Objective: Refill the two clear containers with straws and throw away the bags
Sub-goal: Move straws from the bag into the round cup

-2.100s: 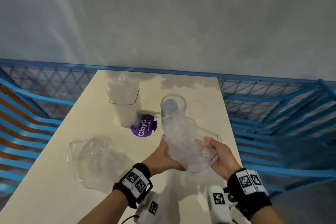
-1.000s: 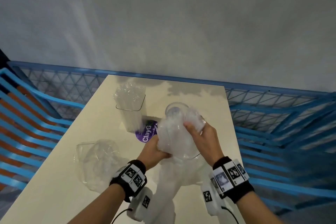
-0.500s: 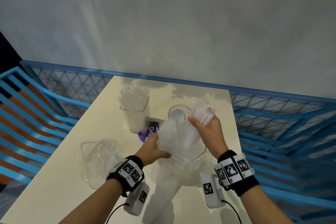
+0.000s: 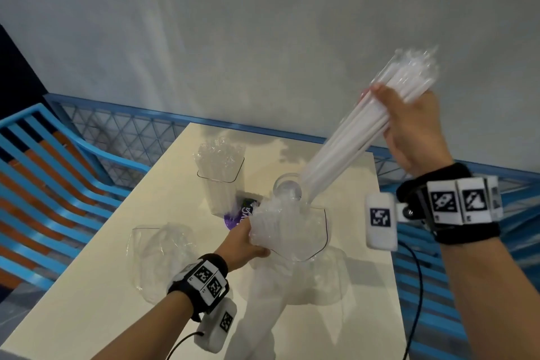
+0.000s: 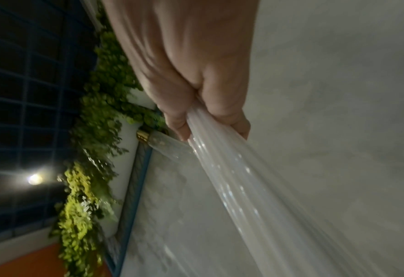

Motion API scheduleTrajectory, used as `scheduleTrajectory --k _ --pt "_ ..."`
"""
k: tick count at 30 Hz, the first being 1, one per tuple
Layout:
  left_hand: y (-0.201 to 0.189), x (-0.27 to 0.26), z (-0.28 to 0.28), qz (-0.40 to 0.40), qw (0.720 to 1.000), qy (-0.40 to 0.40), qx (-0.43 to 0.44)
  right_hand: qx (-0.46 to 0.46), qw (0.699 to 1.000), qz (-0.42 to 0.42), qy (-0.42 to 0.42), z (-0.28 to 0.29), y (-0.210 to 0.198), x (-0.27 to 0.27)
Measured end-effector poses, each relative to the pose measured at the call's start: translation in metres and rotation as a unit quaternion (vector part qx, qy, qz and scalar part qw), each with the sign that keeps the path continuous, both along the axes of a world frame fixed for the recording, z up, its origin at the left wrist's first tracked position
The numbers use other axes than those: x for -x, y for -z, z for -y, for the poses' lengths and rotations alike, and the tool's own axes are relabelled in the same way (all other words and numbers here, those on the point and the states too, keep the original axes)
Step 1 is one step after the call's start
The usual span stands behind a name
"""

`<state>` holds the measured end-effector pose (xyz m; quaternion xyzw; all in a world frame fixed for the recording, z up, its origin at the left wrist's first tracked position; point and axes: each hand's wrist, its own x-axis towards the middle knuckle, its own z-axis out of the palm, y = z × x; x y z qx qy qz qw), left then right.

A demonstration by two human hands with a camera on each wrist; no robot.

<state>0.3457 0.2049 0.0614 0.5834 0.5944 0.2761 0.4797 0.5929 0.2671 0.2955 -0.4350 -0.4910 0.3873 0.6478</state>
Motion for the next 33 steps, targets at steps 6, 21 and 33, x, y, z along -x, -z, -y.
scheduleTrajectory --k 6,21,33 --pt "0.003 0.004 0.008 0.008 1.0 -0.016 0.009 -0.063 0.997 0.04 0.023 -0.033 -0.011 0.024" --pt "0.003 0.005 0.022 0.017 0.999 -0.039 0.006 0.261 0.92 0.287 -0.056 -0.072 0.167 0.059" --pt "0.0 0.004 0.018 0.001 0.999 -0.032 -0.01 0.039 0.959 0.277 0.039 -0.032 0.045 0.003"
